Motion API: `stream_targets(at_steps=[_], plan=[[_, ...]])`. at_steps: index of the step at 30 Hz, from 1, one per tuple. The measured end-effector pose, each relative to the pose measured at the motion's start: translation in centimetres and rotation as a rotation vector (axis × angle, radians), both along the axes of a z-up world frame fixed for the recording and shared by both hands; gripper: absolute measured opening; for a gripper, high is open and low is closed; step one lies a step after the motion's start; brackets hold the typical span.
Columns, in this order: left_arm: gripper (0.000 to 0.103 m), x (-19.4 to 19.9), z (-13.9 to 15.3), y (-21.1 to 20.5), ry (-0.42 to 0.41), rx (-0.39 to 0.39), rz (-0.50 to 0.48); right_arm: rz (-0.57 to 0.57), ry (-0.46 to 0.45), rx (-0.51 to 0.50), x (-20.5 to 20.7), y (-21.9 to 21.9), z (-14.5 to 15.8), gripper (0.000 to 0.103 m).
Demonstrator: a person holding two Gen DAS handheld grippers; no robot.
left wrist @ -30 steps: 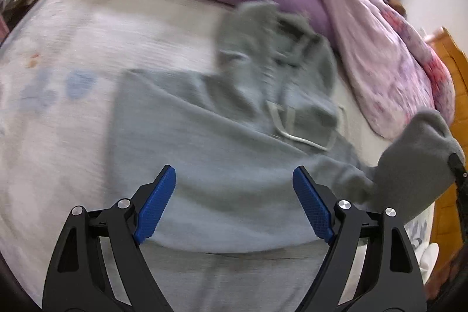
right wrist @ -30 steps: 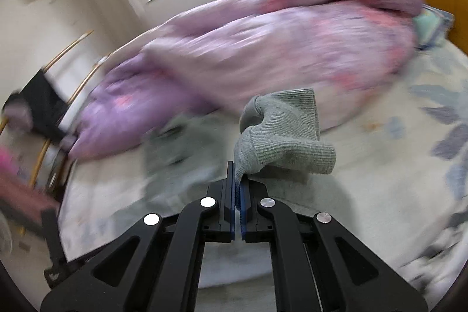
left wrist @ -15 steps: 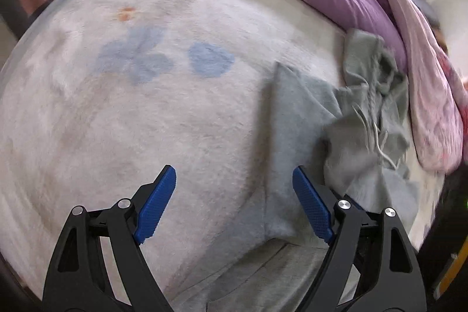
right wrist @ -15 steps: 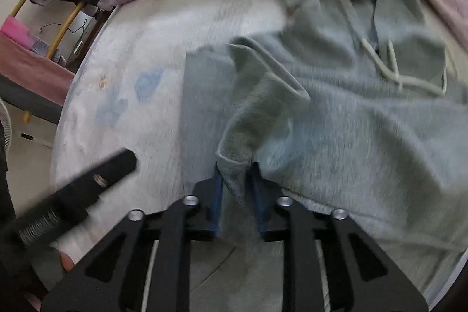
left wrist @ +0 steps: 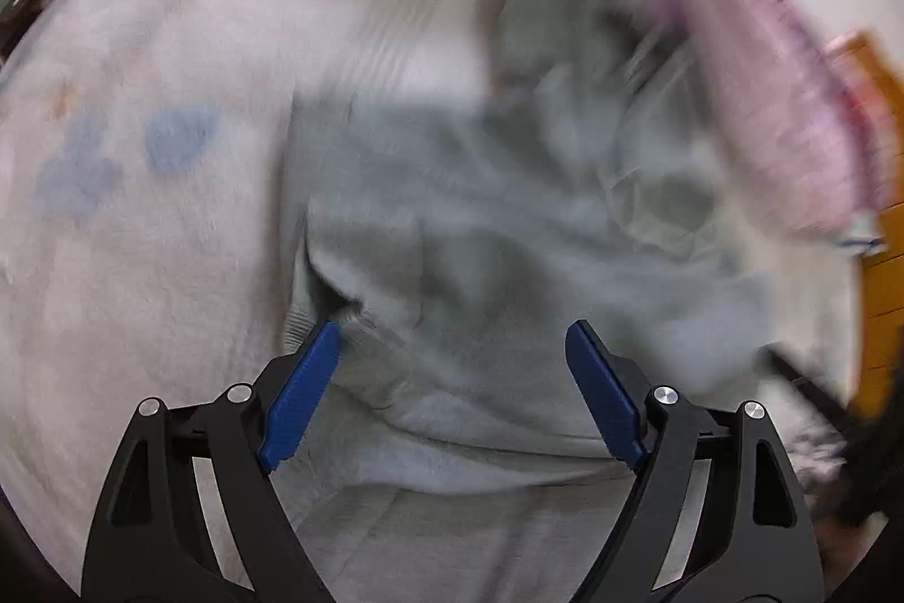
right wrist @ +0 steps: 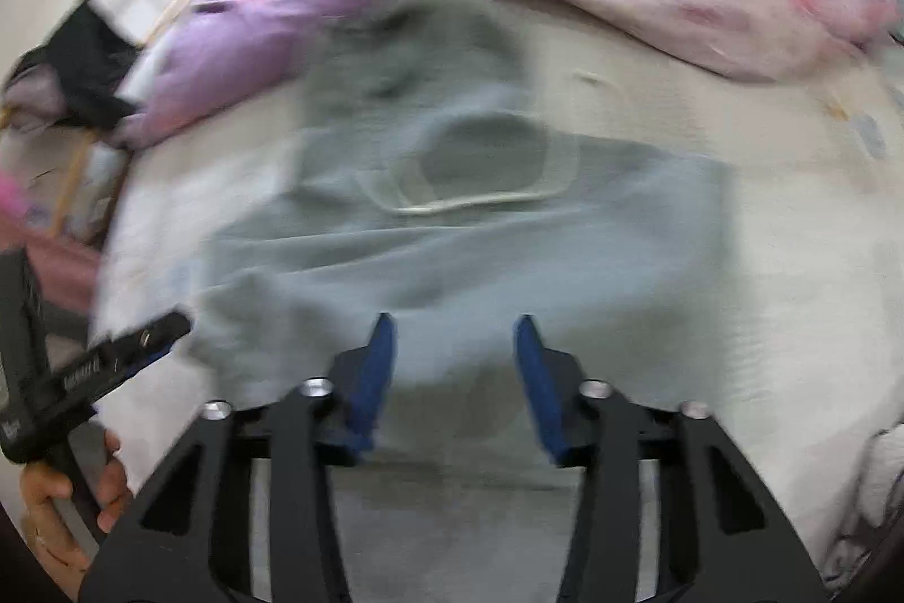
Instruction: Fold large clothes
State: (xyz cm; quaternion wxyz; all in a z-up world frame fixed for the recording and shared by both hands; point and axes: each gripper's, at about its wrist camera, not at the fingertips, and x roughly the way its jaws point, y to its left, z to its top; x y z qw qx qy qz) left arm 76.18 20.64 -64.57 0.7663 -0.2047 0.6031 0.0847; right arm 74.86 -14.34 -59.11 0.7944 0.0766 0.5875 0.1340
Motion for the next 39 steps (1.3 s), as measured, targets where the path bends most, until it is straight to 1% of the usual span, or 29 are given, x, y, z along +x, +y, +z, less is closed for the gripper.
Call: stream_targets(at_steps=[1, 2, 3, 5, 6, 8, 9, 11, 13, 15, 17, 18, 19, 20, 21, 22, 23, 24, 26, 28, 30, 31, 32, 33, 34, 35, 36, 37, 39], plan=[[0.083, 0.4, -2.2, 0.3, 0.067, -0.005, 0.009, -0.028, 0.036, -0.004, 0.7, -1.8, -1.3, 0.038], [0.083, 0.5, -4.1, 0.6, 0.102, -0.015, 0.009, -0.04, 0.096, -0.012, 1.4, -3.2, -3.2, 0.036], [0.083, 0.7, -4.4, 0.4, 0.104, -0.004, -0.01, -0.048, 0.159, 0.015, 1.9, -4.1, -5.1, 0.035], [0.083, 1.4, -2.9, 0.0, 0.092, 0.011, -0.033, -0.045, 0.22, 0.045, 2.5, -4.7, -6.1, 0.035], [0.083, 1.6, -1.9, 0.2, 0.064, -0.02, -0.026, -0.031, 0.212, 0.05, 2.8, -4.5, -5.5, 0.037], [0.083, 2.0, 0.5, 0.8, -0.014, -0.095, -0.004, -0.011, 0.161, 0.098, 3.5, -4.0, -3.0, 0.04], [0.084, 2.8, 1.8, 1.2, -0.051, -0.113, 0.011, -0.01, 0.134, 0.128, 4.1, -3.8, -1.9, 0.047], [0.084, 4.9, 3.6, 2.0, -0.1, -0.119, 0.038, -0.002, 0.076, 0.136, 6.0, -2.8, 0.2, 0.055], [0.084, 7.6, 4.3, 2.5, -0.127, -0.13, 0.052, 0.016, 0.026, 0.148, 8.7, -1.5, 1.6, 0.06], [0.084, 11.5, 4.5, 2.6, -0.126, -0.086, 0.051, 0.026, -0.019, 0.128, 12.0, 0.1, 1.9, 0.066], [0.084, 14.2, 4.5, 2.8, -0.141, -0.053, 0.025, 0.03, -0.026, 0.157, 15.0, 1.3, 1.1, 0.067], [0.084, 15.9, 3.9, 2.9, -0.144, -0.052, 0.011, 0.025, -0.028, 0.168, 16.6, 1.7, 0.6, 0.068], [0.084, 16.6, 3.2, 3.4, -0.144, -0.036, 0.004, 0.023, -0.039, 0.153, 18.0, 2.3, 0.1, 0.068], [0.084, 17.3, 1.8, 2.9, -0.137, 0.006, -0.022, 0.025, -0.055, 0.14, 18.8, 2.8, -0.6, 0.07], [0.084, 17.5, -0.1, 2.5, -0.107, 0.024, -0.057, 0.033, -0.07, 0.137, 19.4, 2.8, -1.1, 0.072], [0.084, 17.6, -1.6, 2.5, -0.081, 0.007, -0.063, 0.046, -0.063, 0.124, 20.2, 3.4, -2.3, 0.072], [0.084, 17.6, -2.5, 2.8, -0.082, -0.018, -0.045, 0.05, -0.053, 0.103, 20.6, 3.8, -3.3, 0.072], [0.084, 17.7, -3.4, 3.7, -0.1, -0.047, 0.02, 0.056, -0.045, 0.097, 21.0, 4.0, -4.4, 0.072], [0.084, 17.8, -4.2, 4.6, -0.129, -0.058, 0.064, 0.035, -0.04, 0.078, 21.5, 4.1, -6.4, 0.072], [0.085, 18.0, -4.9, 4.2, -0.158, -0.018, 0.017, 0.028, -0.072, 0.137, 21.7, 4.0, -7.3, 0.072], [0.085, 18.2, -4.9, 3.5, -0.18, 0.035, -0.022, 0.053, -0.118, 0.136, 21.6, 4.3, -7.6, 0.07], [0.083, 18.3, -5.0, 3.4, -0.184, 0.051, -0.03, 0.07, -0.144, 0.141, 21.5, 4.5, -7.6, 0.065], [0.078, 18.3, -4.9, 3.2, -0.196, 0.065, -0.037, 0.075, -0.165, 0.141, 21.4, 4.4, -7.3, 0.045], [0.058, 18.2, -4.6, 3.1, -0.22, 0.077, -0.05, 0.073, -0.183, 0.146, 21.2, 4.3, -7.0, 0.019], [0.024, 18.0, -4.4, 3.0, -0.242, 0.049, -0.07, 0.067, -0.204, 0.177, 21.0, 3.9, -6.5, 0.013], [0.006, 18.0, -4.0, 3.0, -0.258, -0.034, -0.097, 0.065, -0.227, 0.197, 20.9, 3.8, -5.8, 0.009], [0.005, 17.6, -3.6, 2.5, -0.271, -0.03, -0.096, 0.073, -0.264, 0.219, 20.4, 3.3, -4.6, 0.009], [0.005, 17.2, -2.7, 2.4, -0.308, -0.019, -0.105, 0.075, -0.283, 0.231, 20.1, 3.2, -3.8, 0.008], [0.005, 16.4, -1.0, 2.5, -0.368, -0.04, -0.104, 0.091, -0.325, 0.279, 19.0, 2.5, -1.4, 0.008]])
